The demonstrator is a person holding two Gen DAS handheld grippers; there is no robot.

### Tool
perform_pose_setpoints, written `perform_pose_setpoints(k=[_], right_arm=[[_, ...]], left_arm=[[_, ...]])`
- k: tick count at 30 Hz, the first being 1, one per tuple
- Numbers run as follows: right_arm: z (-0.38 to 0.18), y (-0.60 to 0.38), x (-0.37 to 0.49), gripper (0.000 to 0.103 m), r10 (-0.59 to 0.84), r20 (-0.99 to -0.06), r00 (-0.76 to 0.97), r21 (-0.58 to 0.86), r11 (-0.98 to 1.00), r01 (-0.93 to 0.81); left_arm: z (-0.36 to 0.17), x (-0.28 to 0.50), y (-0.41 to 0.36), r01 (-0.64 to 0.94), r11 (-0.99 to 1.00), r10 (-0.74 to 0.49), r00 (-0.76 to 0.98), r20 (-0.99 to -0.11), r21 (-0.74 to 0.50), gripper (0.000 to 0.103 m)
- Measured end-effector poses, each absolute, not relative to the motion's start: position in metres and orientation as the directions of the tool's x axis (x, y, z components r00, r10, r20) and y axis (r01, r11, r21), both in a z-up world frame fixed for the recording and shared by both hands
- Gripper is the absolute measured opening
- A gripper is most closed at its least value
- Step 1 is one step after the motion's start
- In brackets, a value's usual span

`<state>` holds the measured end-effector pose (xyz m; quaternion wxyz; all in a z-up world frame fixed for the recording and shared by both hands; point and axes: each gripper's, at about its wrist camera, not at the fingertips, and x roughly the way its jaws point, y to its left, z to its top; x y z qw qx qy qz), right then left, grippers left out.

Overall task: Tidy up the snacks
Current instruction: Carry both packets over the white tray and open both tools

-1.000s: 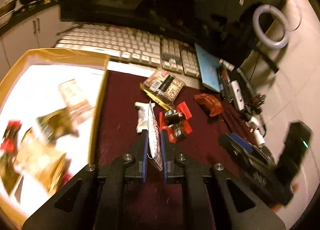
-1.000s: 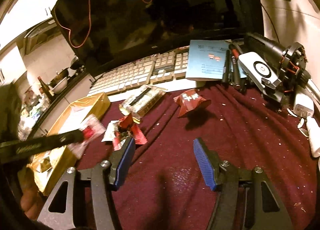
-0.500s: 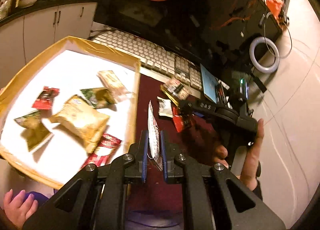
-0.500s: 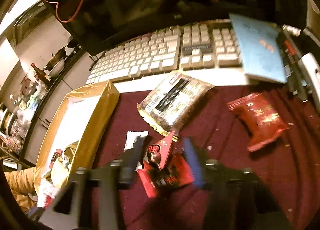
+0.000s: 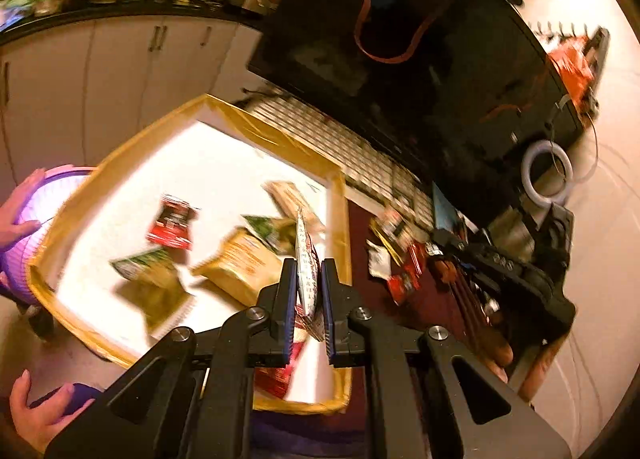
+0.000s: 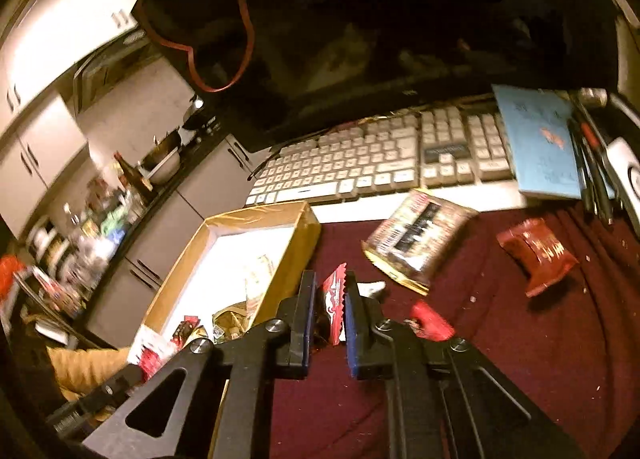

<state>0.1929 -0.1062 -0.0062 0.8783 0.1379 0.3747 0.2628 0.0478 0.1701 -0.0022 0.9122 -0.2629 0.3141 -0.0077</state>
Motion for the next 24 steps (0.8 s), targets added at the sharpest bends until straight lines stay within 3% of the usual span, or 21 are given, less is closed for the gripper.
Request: perform_pose_setpoints(k=[10, 15, 19, 24], right_arm=[[0.004, -0.043, 0.19, 0.012, 0.658, -0.563, 0.501, 0.459, 0.752, -0.473], [-0.004, 0.017, 0.208, 0.012, 0.672, -0.595, 0.441, 0.435, 0.731, -0.526], [-0.021, 0.056, 0.233, 0.012, 0.662, -0.647, 0.379, 0.42, 0.724, -0.548], [-0.047, 0.068, 0.249, 0.012, 0.689, -0.667, 0.283, 0.486, 0.691, -0.535]], left_arm=[[-0.005, 0.06, 0.214, -0.241, 0.835, -0.109, 0.808, -0.579, -0.494, 0.009], [-0.005, 0.099, 0.231, -0.274, 0.843, -0.09, 0.777, -0.623, -0.463, 0.009], [-0.013, 0.131, 0.24, -0.263, 0.846, -0.15, 0.718, -0.68, -0.463, 0.009], [-0.028, 0.156, 0.248, -0.302, 0.853, -0.143, 0.65, -0.746, -0.426, 0.009]])
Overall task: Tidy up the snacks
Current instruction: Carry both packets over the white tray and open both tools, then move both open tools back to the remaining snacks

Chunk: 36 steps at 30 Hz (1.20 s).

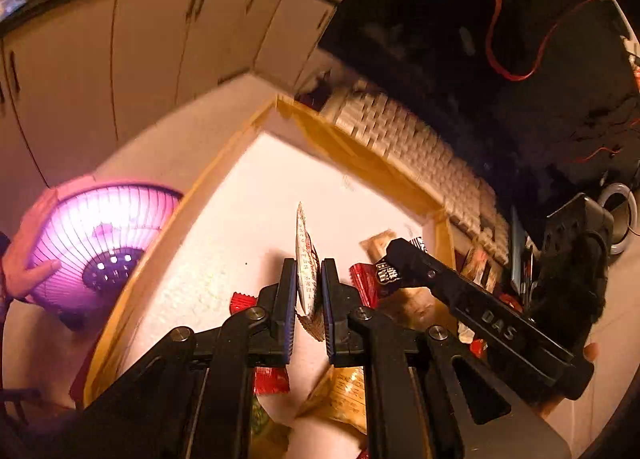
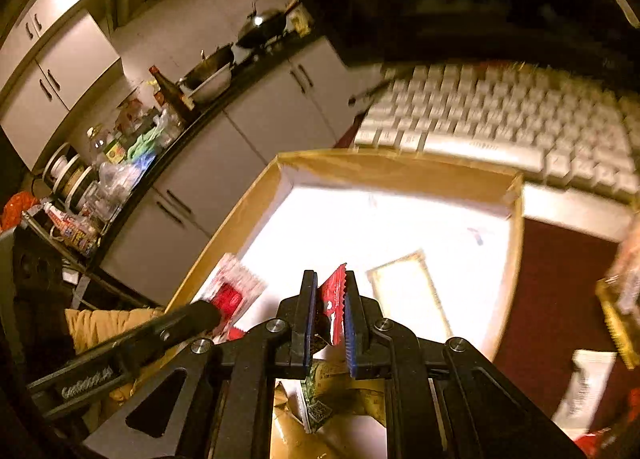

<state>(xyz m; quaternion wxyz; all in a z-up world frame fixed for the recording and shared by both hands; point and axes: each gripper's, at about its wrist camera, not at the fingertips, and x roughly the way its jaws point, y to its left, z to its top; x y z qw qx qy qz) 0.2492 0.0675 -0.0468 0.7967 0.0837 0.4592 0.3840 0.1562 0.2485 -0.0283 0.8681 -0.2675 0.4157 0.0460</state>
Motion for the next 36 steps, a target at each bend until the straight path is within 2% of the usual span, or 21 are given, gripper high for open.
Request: perform_pose_setpoints(k=[2, 5, 7, 8, 12, 14, 16, 17, 20, 22, 23, 26, 31, 36], right_arm=[[-0.047, 0.067, 0.25, 0.013, 0.701, -0.655, 0.281, 0.494, 0.68, -0.542], [-0.047, 0.067, 0.252, 0.021, 0.695, -0.66, 0.285, 0.492, 0.686, -0.536], [-0.047, 0.064, 0.252, 0.037, 0.7, -0.654, 0.286, 0.499, 0.684, -0.532], [-0.045, 0.059, 0.252, 0.04, 0.693, -0.653, 0.306, 0.493, 0.696, -0.523], [-0.027, 0.025, 0.242, 0.044, 0.687, -0.637, 0.35, 0.499, 0.713, -0.492], [-0.017, -0.002, 0.23, 0.048, 0.687, -0.617, 0.384, 0.492, 0.717, -0.493], [-0.012, -0.033, 0.215, 0.06, 0.684, -0.599, 0.416, 0.482, 0.723, -0.494], [-0.012, -0.054, 0.206, 0.061, 0.674, -0.596, 0.436, 0.476, 0.734, -0.484], [-0.019, -0.108, 0.191, 0.061, 0.632, -0.603, 0.487, 0.468, 0.774, -0.426], [-0.032, -0.141, 0.187, 0.061, 0.584, -0.635, 0.506, 0.469, 0.811, -0.349], [-0.038, -0.151, 0.186, 0.061, 0.566, -0.65, 0.508, 0.463, 0.824, -0.326], [-0.051, -0.173, 0.186, 0.059, 0.531, -0.675, 0.512, 0.461, 0.846, -0.269], [-0.063, -0.172, 0.199, 0.049, 0.534, -0.705, 0.468, 0.495, 0.842, -0.214], [-0.064, -0.14, 0.208, 0.048, 0.486, -0.745, 0.457, 0.439, 0.873, -0.212]], left_arm=[[-0.035, 0.162, 0.252, -0.328, 0.844, -0.146, 0.621, -0.77, -0.425, 0.009], [-0.038, 0.165, 0.252, -0.355, 0.845, -0.125, 0.597, -0.793, -0.4, 0.01], [-0.039, 0.164, 0.253, -0.378, 0.842, -0.107, 0.581, -0.807, -0.384, 0.012], [-0.038, 0.165, 0.252, -0.378, 0.845, -0.101, 0.582, -0.807, -0.378, 0.013], [-0.028, 0.149, 0.239, -0.368, 0.88, -0.023, 0.6, -0.8, -0.301, 0.038], [-0.02, 0.137, 0.227, -0.367, 0.895, 0.03, 0.616, -0.787, -0.253, 0.041], [-0.013, 0.12, 0.208, -0.337, 0.904, 0.02, 0.647, -0.762, -0.262, 0.045], [-0.011, 0.115, 0.199, -0.314, 0.91, 0.003, 0.659, -0.752, -0.271, 0.045], [-0.005, 0.093, 0.161, -0.2, 0.938, -0.06, 0.708, -0.703, -0.282, 0.052], [-0.005, 0.083, 0.134, -0.124, 0.946, -0.12, 0.724, -0.68, -0.299, 0.065], [-0.005, 0.083, 0.125, -0.095, 0.946, -0.147, 0.725, -0.673, -0.309, 0.067], [-0.009, 0.09, 0.089, 0.004, 0.954, -0.219, 0.692, -0.688, -0.3, 0.067], [-0.011, 0.097, 0.059, 0.051, 0.976, -0.189, 0.676, -0.713, -0.21, 0.067], [-0.015, 0.091, 0.062, 0.024, 0.977, -0.172, 0.674, -0.719, -0.211, 0.067]])
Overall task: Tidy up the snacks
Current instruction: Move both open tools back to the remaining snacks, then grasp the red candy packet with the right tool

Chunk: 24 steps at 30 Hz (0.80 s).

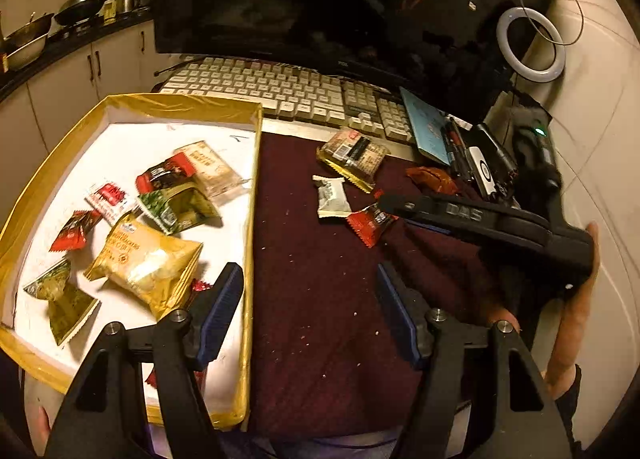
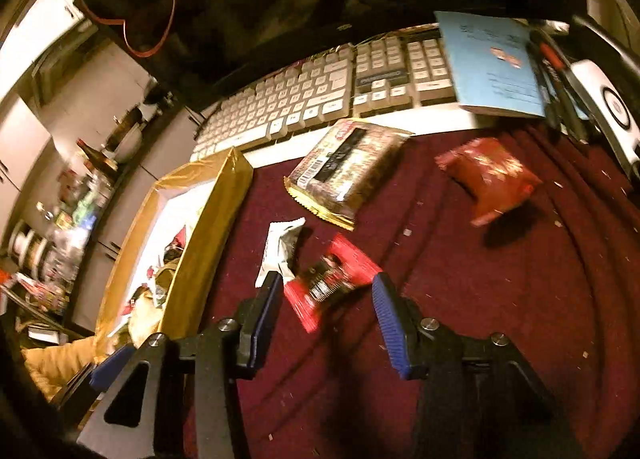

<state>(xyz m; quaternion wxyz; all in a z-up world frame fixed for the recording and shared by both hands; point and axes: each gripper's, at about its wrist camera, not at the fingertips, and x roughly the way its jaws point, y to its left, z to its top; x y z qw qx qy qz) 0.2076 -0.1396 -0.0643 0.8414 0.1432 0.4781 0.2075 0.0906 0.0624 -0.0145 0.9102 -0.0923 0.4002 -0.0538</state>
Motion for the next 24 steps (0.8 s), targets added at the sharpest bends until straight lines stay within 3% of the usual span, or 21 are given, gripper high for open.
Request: perform_pose_setpoints(k=[5, 8, 15, 24], right_arm=[[-0.071, -0.121, 0.222, 0.045, 0.396, -0.786, 0.475, 0.362, 0.917, -0.166], [-0.072, -0.114, 0.221, 0.027, 0.364, -0.798, 0.48, 0.314, 0.931, -0.185], [-0.067, -0.142, 0.199, 0.024, 0.434, -0.729, 0.529, 0.382, 0.9, -0.212], [-0.051, -0.185, 0.173, 0.024, 0.432, -0.649, 0.626, 0.34, 0.901, -0.268]], left_arm=[[-0.015, 0.09, 0.058, 0.012, 0.979, -0.159, 0.675, -0.72, -0.205, 0.067], [-0.013, 0.091, 0.055, 0.02, 0.979, -0.163, 0.674, -0.72, -0.203, 0.067], [-0.012, 0.094, 0.052, 0.024, 0.98, -0.161, 0.675, -0.72, -0.196, 0.067], [-0.015, 0.103, 0.033, 0.043, 0.988, -0.141, 0.667, -0.731, -0.151, 0.067]])
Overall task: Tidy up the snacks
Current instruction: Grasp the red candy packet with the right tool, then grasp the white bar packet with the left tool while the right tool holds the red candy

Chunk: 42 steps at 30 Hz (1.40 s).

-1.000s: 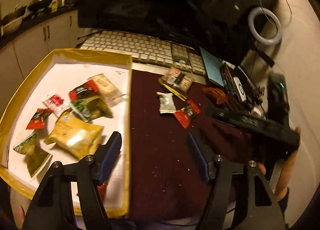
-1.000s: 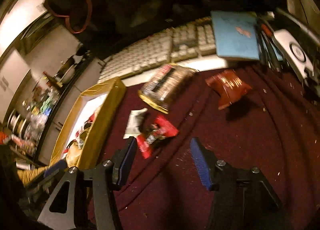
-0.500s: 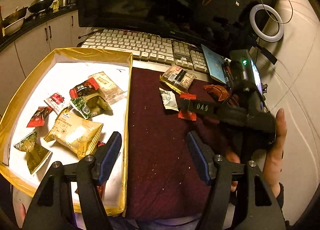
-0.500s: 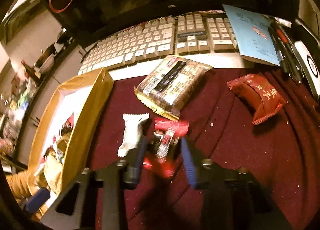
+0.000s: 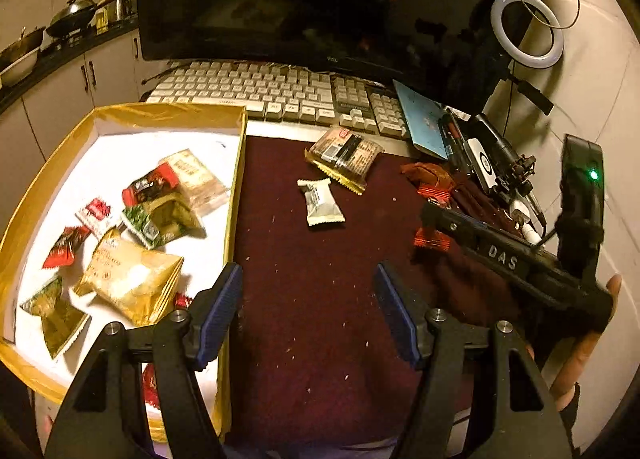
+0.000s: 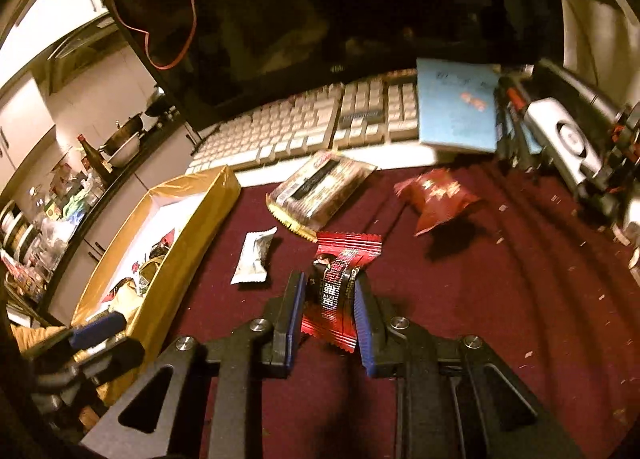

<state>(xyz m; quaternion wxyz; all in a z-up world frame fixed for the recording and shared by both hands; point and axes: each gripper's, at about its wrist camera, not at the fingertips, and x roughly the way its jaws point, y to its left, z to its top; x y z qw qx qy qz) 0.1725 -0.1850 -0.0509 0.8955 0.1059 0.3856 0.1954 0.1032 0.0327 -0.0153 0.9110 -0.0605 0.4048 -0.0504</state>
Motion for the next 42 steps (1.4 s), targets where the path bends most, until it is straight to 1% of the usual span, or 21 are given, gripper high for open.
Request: perform_pose_setpoints(k=[2, 5, 8, 11, 14, 15, 16, 19, 20, 21, 22, 23, 25, 27, 31, 34, 38, 39, 42], right_arm=[[-0.055, -0.19, 0.173, 0.024, 0.442, -0.64, 0.628, 0.356, 0.895, -0.268], [-0.06, -0.191, 0.174, 0.024, 0.449, -0.637, 0.627, 0.371, 0.891, -0.26], [-0.061, -0.195, 0.176, 0.024, 0.491, -0.613, 0.619, 0.42, 0.866, -0.271], [-0.064, -0.198, 0.18, 0.024, 0.511, -0.61, 0.606, 0.448, 0.853, -0.268], [-0.065, -0.201, 0.179, 0.024, 0.536, -0.599, 0.595, 0.472, 0.837, -0.278], [-0.065, -0.201, 0.178, 0.024, 0.539, -0.597, 0.594, 0.473, 0.834, -0.282], [-0.065, -0.2, 0.178, 0.024, 0.541, -0.595, 0.595, 0.472, 0.834, -0.286], [-0.064, -0.197, 0.176, 0.024, 0.543, -0.592, 0.595, 0.467, 0.833, -0.296], [-0.064, -0.196, 0.176, 0.024, 0.544, -0.593, 0.594, 0.466, 0.833, -0.297], [-0.064, -0.196, 0.176, 0.024, 0.543, -0.594, 0.594, 0.466, 0.834, -0.296], [-0.064, -0.196, 0.177, 0.024, 0.544, -0.595, 0.592, 0.467, 0.833, -0.296], [-0.064, -0.196, 0.177, 0.024, 0.546, -0.595, 0.59, 0.469, 0.832, -0.297], [-0.065, -0.196, 0.177, 0.024, 0.544, -0.597, 0.59, 0.468, 0.833, -0.295], [-0.064, -0.196, 0.177, 0.024, 0.543, -0.597, 0.591, 0.465, 0.834, -0.297], [-0.064, -0.192, 0.176, 0.024, 0.534, -0.604, 0.592, 0.445, 0.842, -0.305], [-0.063, -0.191, 0.174, 0.024, 0.538, -0.597, 0.595, 0.441, 0.84, -0.318], [-0.062, -0.189, 0.172, 0.024, 0.53, -0.6, 0.599, 0.421, 0.846, -0.327], [-0.062, -0.188, 0.172, 0.024, 0.525, -0.602, 0.601, 0.414, 0.849, -0.327], [-0.062, -0.186, 0.173, 0.024, 0.51, -0.611, 0.606, 0.399, 0.859, -0.321]], left_arm=[[-0.018, 0.11, 0.028, 0.05, 0.988, -0.141, 0.653, -0.744, -0.144, 0.067], [-0.019, 0.124, 0.023, 0.068, 0.984, -0.172, 0.633, -0.755, -0.167, 0.067], [-0.02, 0.148, 0.018, 0.077, 0.981, -0.187, 0.616, -0.765, -0.178, 0.067], [-0.029, 0.183, 0.013, 0.042, 0.987, -0.154, 0.564, -0.812, -0.157, 0.067], [-0.04, 0.215, 0.0, 0.033, 0.996, -0.091, 0.538, -0.838, -0.087, 0.065], [-0.046, 0.225, -0.005, 0.026, 0.998, -0.058, 0.517, -0.854, -0.052, 0.06], [-0.053, 0.233, -0.009, 0.017, 0.999, -0.032, 0.492, -0.87, -0.027, 0.052], [-0.066, 0.243, -0.015, 0.012, 1.0, -0.003, 0.455, -0.89, 0.003, 0.04], [-0.067, 0.242, -0.017, 0.014, 1.0, 0.017, 0.473, -0.881, 0.027, 0.037], [-0.067, 0.241, -0.019, 0.019, 0.999, 0.024, 0.481, -0.877, 0.038, 0.032], [-0.067, 0.24, -0.019, 0.022, 0.999, 0.015, 0.488, -0.872, 0.03, 0.023], [-0.067, 0.238, -0.018, 0.015, 1.0, 0.016, 0.494, -0.869, 0.027, 0.018], [-0.067, 0.235, -0.016, 0.017, 1.0, 0.008, 0.494, -0.869, 0.019, 0.017], [-0.064, 0.227, -0.015, 0.035, 0.999, -0.036, 0.496, -0.867, -0.021, 0.017], [-0.054, 0.206, -0.014, 0.059, 0.996, -0.085, 0.529, -0.844, -0.063, 0.016], [-0.041, 0.181, -0.006, 0.078, 0.986, -0.165, 0.563, -0.81, -0.147, 0.016], [-0.025, 0.15, 0.012, 0.059, 0.967, -0.232, 0.599, -0.766, -0.247, 0.016], [-0.024, 0.145, 0.015, 0.056, 0.964, -0.239, 0.604, -0.76, -0.259, 0.016], [-0.025, 0.133, 0.013, 0.045, 0.971, -0.218, 0.583, -0.783, -0.237, 0.016]])
